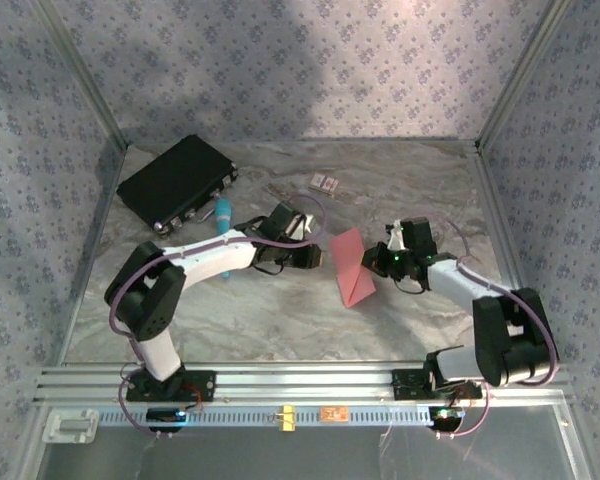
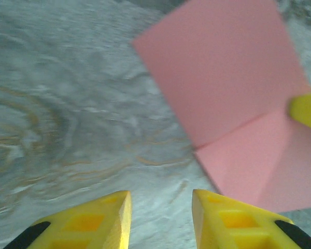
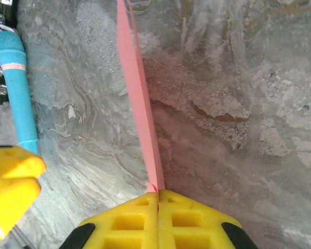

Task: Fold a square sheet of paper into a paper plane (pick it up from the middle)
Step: Turn over the paper at the center of the table.

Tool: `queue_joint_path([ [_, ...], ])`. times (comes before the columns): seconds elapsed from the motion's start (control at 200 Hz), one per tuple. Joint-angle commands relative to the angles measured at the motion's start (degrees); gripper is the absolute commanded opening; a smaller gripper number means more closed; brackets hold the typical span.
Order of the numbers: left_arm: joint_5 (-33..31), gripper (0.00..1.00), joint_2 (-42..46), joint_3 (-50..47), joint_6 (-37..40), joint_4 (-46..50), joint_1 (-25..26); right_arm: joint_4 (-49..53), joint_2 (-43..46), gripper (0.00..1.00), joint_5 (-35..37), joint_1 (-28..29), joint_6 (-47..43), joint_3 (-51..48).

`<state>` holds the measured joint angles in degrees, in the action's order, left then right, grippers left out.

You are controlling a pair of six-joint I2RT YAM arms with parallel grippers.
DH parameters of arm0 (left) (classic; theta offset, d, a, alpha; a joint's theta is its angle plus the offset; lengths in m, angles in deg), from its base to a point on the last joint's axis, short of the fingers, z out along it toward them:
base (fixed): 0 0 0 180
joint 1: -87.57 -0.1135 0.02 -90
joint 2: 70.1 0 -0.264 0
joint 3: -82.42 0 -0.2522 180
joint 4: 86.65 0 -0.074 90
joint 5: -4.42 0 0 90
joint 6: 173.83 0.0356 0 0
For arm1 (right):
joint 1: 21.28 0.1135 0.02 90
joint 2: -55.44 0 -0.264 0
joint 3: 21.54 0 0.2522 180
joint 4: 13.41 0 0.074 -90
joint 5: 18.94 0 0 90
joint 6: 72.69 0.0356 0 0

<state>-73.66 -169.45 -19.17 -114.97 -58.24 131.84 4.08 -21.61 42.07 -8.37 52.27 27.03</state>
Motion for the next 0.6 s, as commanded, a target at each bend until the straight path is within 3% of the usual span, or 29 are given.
queue_joint_path([
  [0.0,-5.7,0.37,2.9,-1.4,-1.1,3.3,-1.0,10.7,3.1,0.06,7.0,1.8,-5.4,3.9],
  [0.42,-9.1,0.39,4.4,-3.2,-2.4,4.6,-2.6,29.1,5.2,0.05,30.1,11.3,-12.3,14.6],
  [0.595,-11.2,0.39,5.1,-3.6,-2.9,5.4,-3.2,35.5,4.1,0.05,45.9,16.7,-10.5,18.3],
])
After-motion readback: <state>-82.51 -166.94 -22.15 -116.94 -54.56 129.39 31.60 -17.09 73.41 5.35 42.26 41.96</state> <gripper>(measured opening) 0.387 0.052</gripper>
